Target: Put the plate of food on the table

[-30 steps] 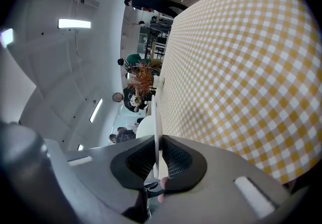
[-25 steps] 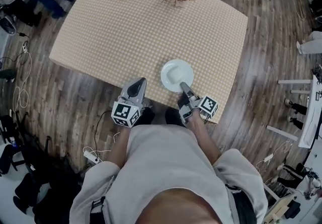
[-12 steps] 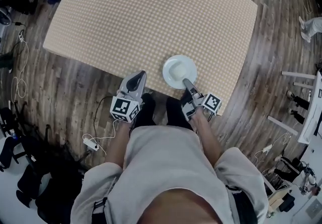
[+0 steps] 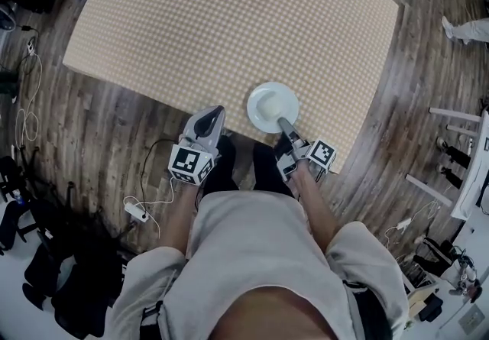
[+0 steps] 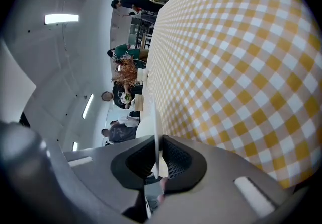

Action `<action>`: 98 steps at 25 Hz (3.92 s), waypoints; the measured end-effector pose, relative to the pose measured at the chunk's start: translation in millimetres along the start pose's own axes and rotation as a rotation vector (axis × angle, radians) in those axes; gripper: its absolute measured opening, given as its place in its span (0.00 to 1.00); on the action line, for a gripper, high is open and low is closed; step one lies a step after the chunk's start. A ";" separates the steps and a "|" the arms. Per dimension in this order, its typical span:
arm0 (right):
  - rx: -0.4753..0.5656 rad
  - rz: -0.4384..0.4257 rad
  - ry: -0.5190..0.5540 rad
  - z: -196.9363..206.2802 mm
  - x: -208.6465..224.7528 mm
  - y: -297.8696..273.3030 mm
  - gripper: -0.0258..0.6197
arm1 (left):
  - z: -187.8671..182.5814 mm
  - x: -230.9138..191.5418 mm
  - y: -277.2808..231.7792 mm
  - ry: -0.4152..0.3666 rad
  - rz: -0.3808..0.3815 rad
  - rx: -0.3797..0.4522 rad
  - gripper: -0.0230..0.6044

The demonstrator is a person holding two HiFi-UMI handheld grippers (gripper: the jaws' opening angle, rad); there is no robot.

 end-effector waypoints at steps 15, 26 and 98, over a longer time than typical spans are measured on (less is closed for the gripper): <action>-0.046 -0.117 0.032 -28.4 -42.7 -78.6 0.08 | 0.9 11.2 25.9 0.016 -0.032 -0.007 0.05; -0.027 -0.142 0.006 -57.2 -52.8 -142.1 0.08 | 19.2 1.5 29.1 0.035 -0.051 -0.020 0.05; -0.466 0.162 0.882 -93.8 -121.7 -212.3 0.37 | 20.5 -18.4 17.3 0.060 -0.052 -0.021 0.05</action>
Point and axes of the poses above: the fingertips, and each gripper's own axes: y backward along the fingers, x to its right, z out of its underside, the point moved 10 cm from there along y, backward along the fingers, and after that the axes turned 4 degrees about -y, right-handed, at the moved point
